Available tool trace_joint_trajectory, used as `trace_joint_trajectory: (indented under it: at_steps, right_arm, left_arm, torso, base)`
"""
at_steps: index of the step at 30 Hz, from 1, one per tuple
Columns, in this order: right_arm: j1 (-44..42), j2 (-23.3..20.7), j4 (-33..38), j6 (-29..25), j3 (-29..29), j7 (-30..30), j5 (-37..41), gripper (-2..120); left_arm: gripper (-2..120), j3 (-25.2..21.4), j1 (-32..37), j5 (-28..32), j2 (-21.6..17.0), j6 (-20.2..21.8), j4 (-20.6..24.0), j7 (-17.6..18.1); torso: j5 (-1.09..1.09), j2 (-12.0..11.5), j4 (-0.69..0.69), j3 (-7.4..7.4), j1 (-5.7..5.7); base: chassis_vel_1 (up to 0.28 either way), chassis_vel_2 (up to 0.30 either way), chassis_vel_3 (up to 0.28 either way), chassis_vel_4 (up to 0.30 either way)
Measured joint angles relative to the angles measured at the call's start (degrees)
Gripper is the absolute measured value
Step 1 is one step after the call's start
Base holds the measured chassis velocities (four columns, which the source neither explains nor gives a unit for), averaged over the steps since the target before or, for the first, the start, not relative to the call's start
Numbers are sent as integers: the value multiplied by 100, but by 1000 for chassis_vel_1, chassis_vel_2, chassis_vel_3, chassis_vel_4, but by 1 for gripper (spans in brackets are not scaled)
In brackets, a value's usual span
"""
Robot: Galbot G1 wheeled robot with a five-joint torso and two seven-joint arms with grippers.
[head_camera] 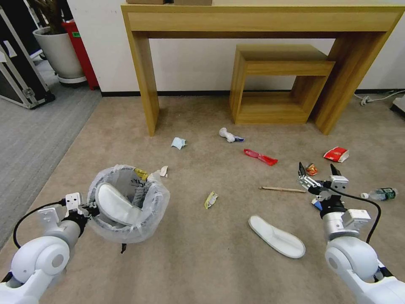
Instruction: Pick up the trash bin and place the garbage on the floor into it.
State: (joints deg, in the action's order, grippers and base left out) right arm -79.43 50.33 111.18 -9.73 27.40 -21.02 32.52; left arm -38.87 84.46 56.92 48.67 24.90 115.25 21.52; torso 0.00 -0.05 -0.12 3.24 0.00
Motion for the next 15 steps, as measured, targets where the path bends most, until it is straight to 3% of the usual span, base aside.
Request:
trace_joint_trajectory:
  at_steps: [15]
  right_arm:
    - [23, 32, -66, -83, -68, 23, -37, 100]
  left_arm:
    - [0, -8, 37, 21, 26, 1, -25, 42]
  torso:
    - [0, 0, -1, 0, 0]
  base:
    - [-86, 92, 87, -97]
